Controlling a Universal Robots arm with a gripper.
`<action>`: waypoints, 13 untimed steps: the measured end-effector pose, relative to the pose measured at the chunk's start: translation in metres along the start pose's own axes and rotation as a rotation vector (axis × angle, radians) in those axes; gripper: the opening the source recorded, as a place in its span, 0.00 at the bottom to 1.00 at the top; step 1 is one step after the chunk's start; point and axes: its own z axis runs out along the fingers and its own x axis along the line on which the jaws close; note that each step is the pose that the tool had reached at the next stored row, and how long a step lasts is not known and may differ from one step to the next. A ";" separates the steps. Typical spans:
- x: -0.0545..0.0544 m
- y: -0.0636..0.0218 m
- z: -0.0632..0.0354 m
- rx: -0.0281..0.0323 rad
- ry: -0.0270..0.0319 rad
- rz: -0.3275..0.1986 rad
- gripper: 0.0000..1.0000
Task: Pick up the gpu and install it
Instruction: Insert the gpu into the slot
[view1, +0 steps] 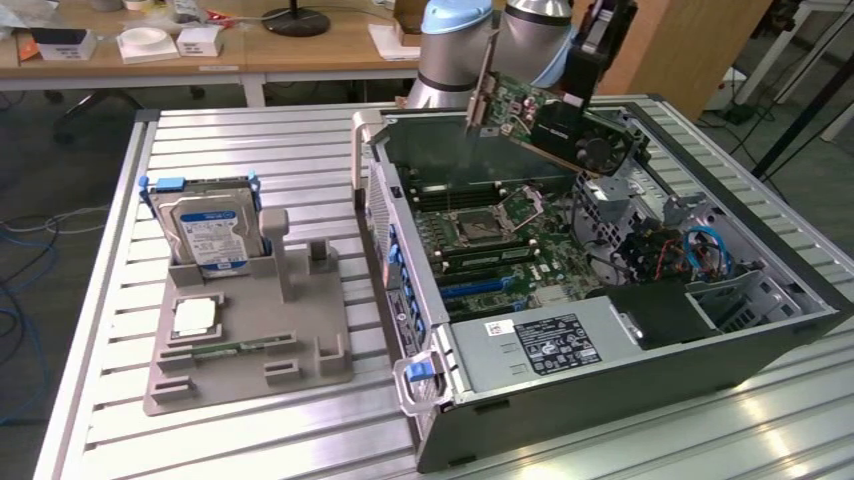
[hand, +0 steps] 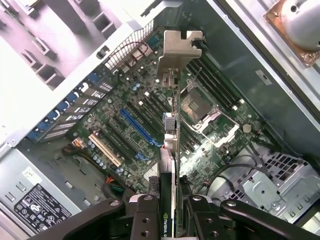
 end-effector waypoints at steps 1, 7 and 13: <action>0.000 0.0000 0.0000 -0.0003 0.0001 -0.007 0.26; 0.000 0.0000 0.0001 -0.0022 0.0006 -0.048 0.26; 0.000 0.0000 0.0001 -0.0040 0.0013 -0.091 0.26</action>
